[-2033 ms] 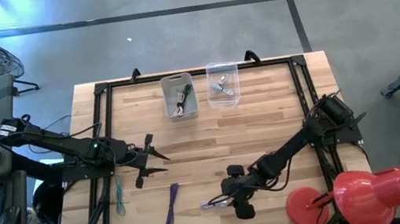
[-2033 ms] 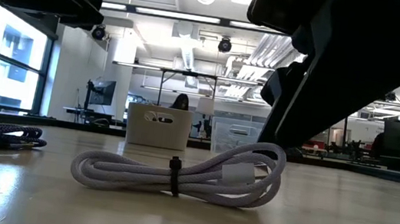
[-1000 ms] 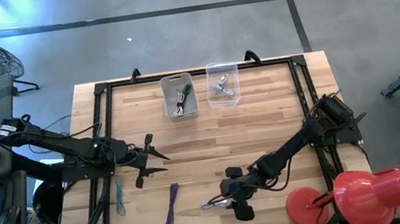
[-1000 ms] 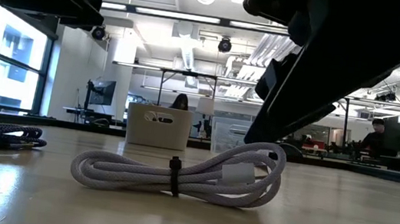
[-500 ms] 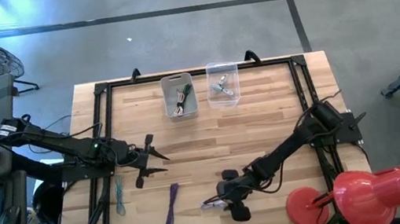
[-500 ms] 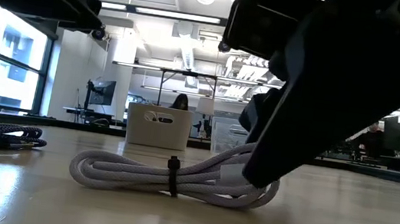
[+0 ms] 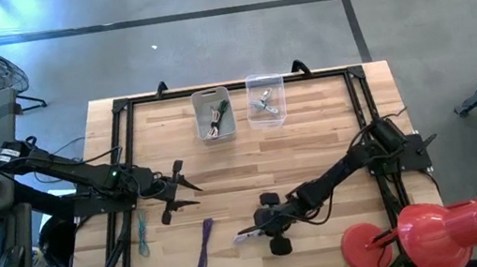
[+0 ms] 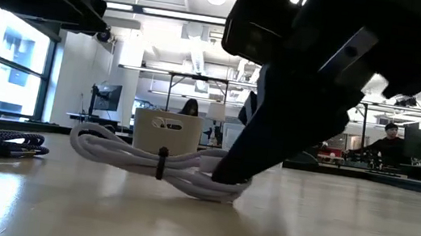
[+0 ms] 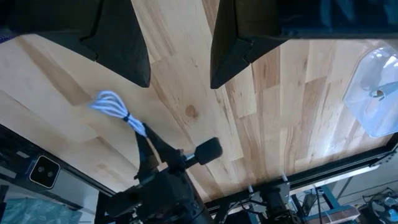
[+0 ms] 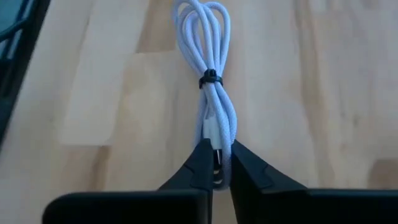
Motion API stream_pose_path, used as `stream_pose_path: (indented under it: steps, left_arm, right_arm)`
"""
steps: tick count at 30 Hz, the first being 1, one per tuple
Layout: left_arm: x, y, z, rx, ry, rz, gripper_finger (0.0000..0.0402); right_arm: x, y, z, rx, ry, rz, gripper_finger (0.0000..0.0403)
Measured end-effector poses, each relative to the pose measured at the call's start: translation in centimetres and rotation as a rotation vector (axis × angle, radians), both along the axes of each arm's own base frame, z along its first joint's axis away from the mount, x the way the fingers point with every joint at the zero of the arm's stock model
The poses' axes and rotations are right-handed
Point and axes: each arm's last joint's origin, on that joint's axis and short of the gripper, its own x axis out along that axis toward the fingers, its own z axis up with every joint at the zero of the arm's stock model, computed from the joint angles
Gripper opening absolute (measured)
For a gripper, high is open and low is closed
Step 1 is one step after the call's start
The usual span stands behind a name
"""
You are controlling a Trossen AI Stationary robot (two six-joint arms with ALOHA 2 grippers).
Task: Pick & Place USB Port
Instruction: Put the purple charger cable into the transparent bin
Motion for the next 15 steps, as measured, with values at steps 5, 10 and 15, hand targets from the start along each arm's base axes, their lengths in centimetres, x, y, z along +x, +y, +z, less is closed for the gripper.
stream_pose_path:
  steps: [5,10,15]
  left_arm:
    - [-0.1,0.0,-0.2,0.006,0.026,-0.001,0.0163]
    - [-0.2,0.0,-0.8,-0.012,0.085,0.014,0.0163]
    - [0.1,0.0,-1.3,-0.02,0.127,0.022,0.0163]
  right_arm:
    - [0.3,-1.2,0.3,-0.109,-0.034,-0.021,0.0017]
    - [0.4,-2.9,3.2,-0.254,-0.12,-0.063,0.0017]
    - [-0.7,-5.3,7.9,-0.463,-0.185,-0.161,0.0017]
